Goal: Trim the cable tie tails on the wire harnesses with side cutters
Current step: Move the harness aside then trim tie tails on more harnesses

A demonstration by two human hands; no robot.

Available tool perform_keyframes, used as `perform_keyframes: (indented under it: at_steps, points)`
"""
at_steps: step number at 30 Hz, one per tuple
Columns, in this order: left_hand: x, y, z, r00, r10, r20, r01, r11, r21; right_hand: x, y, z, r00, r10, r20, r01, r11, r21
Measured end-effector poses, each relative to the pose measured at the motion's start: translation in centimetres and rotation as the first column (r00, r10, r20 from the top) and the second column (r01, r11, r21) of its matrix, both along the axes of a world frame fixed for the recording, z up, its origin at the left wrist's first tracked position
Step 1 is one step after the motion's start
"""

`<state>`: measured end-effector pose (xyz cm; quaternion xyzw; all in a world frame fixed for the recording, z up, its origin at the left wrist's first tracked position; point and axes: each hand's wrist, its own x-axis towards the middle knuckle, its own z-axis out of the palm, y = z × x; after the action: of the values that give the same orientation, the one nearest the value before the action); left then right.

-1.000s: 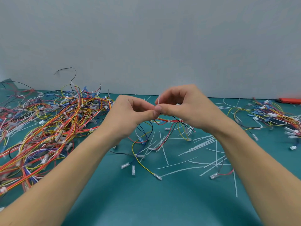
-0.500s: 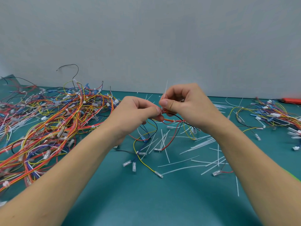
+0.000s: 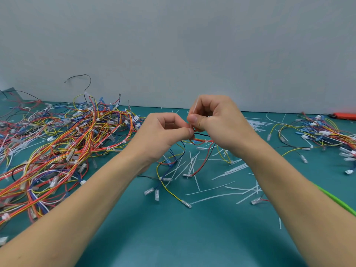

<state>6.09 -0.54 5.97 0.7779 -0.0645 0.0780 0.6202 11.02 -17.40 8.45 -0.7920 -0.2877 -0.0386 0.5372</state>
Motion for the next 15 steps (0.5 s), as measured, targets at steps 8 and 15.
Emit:
perform_keyframes:
  at_steps: [8, 15]
  points:
    - [-0.2, -0.6, -0.5, 1.000, -0.016, 0.026, 0.017, 0.999, -0.028, 0.3, 0.2, -0.7, 0.984, -0.011, -0.176, 0.043, 0.983, 0.178]
    - [-0.5, -0.7, 0.1, 0.991, 0.033, 0.130, -0.037, 0.999, 0.032, 0.6, -1.1, 0.2, 0.955, 0.075, -0.287, 0.001, 0.966, 0.258]
